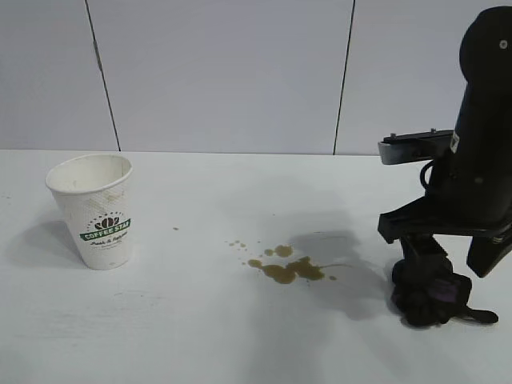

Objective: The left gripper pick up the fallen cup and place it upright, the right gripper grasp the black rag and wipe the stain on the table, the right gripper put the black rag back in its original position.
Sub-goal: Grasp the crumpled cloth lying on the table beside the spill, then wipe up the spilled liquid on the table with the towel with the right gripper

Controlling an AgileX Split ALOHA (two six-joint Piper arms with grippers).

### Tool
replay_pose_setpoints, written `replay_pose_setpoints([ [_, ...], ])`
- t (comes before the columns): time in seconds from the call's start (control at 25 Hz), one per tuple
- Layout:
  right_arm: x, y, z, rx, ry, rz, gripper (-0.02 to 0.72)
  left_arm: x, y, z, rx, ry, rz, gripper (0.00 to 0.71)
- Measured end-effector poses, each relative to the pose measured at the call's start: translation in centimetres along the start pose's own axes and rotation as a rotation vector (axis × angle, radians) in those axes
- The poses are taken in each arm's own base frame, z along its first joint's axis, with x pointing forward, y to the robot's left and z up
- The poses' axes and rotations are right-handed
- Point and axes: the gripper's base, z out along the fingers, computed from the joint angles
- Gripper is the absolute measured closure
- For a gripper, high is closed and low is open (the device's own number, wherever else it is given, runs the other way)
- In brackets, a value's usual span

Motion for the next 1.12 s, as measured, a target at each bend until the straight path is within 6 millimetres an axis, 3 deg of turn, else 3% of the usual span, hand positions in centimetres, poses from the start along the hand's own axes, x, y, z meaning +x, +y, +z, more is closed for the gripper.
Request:
replay_pose_setpoints([
  [0.48, 0.1, 0.4, 1.9, -0.031, 0.039, 0.037, 0.206, 0.0, 0.0, 0.0, -0.001, 0.000, 0.000, 0.210],
  [0.56, 0.1, 0.4, 2.0, -0.032, 0.041, 0.039, 0.286, 0.0, 0.0, 0.0, -0.001, 0.000, 0.000, 0.210],
  [0.64, 0.1, 0.4, 1.9, -0.032, 0.039, 0.038, 0.488, 0.0, 0.0, 0.0, -0.001, 0.000, 0.000, 0.210],
  [0.68, 0.1, 0.4, 1.7, -0.034, 0.034, 0.040, 0.568, 0.0, 0.0, 0.0, -0.001, 0.000, 0.000, 0.210],
  [0.76, 0.0, 0.4, 1.0, -0.036, 0.013, 0.032, 0.625, 0.0, 0.0, 0.0, -0.001, 0.000, 0.000, 0.210],
  [0.96, -0.4, 0.7, -1.5, -0.063, -0.056, 0.044, 0.624, 0.0, 0.0, 0.0, -0.001, 0.000, 0.000, 0.210],
  [1.12, -2.0, 3.0, -5.2, -0.126, -0.183, 0.010, 0.624, 0.0, 0.0, 0.0, -0.001, 0.000, 0.000, 0.210],
])
